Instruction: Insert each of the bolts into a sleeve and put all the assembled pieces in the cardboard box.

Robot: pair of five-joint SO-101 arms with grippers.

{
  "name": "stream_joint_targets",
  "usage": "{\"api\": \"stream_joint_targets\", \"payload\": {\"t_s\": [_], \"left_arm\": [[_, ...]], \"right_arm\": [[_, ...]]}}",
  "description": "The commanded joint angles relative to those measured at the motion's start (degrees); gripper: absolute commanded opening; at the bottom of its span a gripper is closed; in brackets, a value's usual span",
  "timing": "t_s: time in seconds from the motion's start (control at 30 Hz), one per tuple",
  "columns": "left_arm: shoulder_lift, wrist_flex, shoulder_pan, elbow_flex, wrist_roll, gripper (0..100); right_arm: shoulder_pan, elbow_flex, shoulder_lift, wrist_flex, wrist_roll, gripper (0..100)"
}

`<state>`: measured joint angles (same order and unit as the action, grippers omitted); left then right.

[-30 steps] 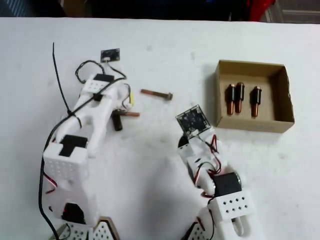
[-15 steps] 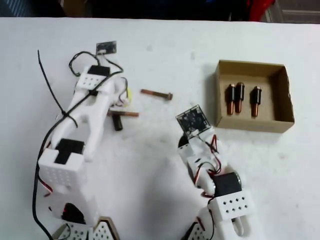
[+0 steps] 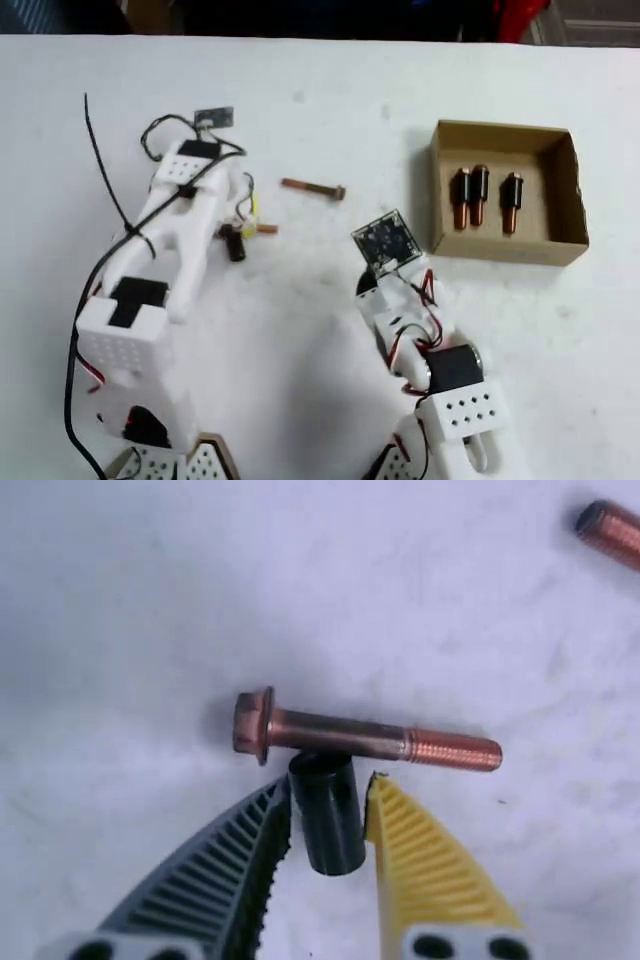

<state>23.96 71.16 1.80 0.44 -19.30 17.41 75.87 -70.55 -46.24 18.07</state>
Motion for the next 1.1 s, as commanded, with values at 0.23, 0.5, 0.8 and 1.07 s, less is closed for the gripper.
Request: {"api": "stream_joint_targets", "payload": {"t_s": [0.23,0.5,0.8,1.07], "left_arm": [[-3.65,-3.43,-3.03,-0.09,-0.62,15],[2.15,-9.14,-2.95,-1.32,-0.62,15],[2.07,-3.69,-1.89,-6.51,-0.62,15],[-5.23,2.73,-1.89,-8.26,-0.53,15]], "right_arm": [[-0.40,-0.62,-1.19,1.19,0.53,1.6],[-0.40,-0.62,-1.19,1.19,0.53,1.6],[-0.22,-0.62,-1.19,1.19,0.53,1.6],[-0.22,-0.62,-1.19,1.19,0.53,1.7]]}}
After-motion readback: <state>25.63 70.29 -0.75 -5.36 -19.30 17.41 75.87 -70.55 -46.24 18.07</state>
